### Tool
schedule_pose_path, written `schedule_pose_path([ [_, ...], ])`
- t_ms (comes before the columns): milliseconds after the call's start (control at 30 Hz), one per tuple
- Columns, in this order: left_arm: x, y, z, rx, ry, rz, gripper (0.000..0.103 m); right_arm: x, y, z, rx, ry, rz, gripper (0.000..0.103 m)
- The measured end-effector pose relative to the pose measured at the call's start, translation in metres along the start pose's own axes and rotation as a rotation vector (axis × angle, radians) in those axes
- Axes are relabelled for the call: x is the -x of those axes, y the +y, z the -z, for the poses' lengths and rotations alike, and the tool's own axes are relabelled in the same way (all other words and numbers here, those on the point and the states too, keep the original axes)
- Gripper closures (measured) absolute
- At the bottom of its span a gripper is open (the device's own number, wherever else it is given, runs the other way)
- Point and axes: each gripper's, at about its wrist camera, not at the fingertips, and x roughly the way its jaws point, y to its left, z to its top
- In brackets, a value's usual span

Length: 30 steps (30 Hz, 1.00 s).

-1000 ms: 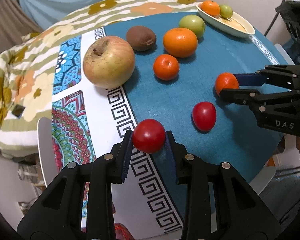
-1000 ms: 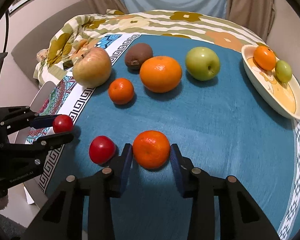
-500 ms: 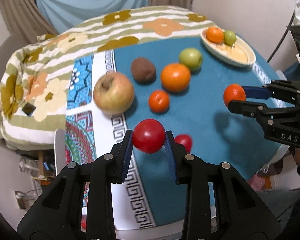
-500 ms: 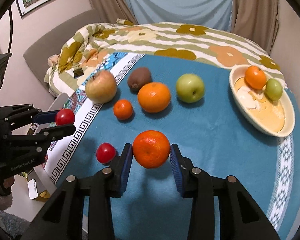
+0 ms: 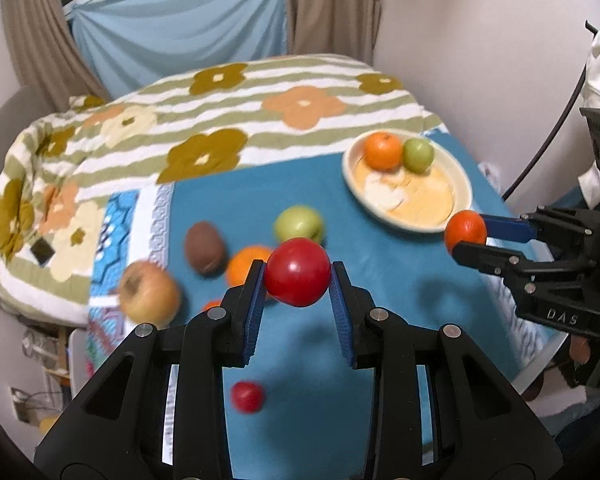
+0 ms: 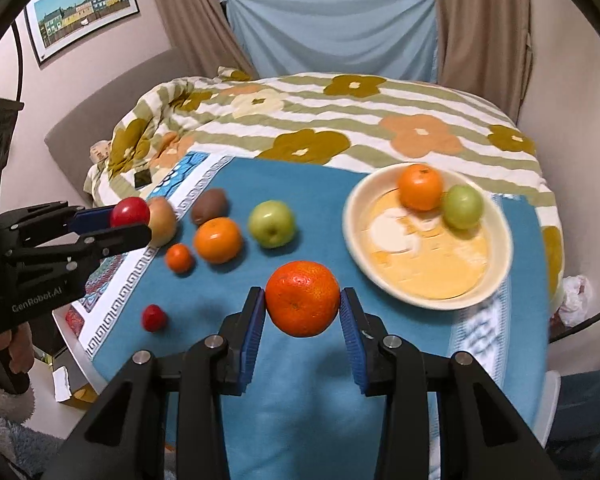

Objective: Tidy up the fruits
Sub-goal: 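Carry the tomato and tangerine into the cream bowl and release both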

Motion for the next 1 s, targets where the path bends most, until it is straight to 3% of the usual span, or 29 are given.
schedule_pose_path([
  [433,-0.072,-0.088,-0.048,-0.004,0.023,0.085,0.067,0.004,-0.107,-0.012,-0.010,-0.026,0.046,0.068],
  [1000,-0.169,-0.126,-0.060,-0.112,0.193,0.187,0.067,-0.016,-0.154,-0.012,-0.173,-0.011,0.099,0.068],
])
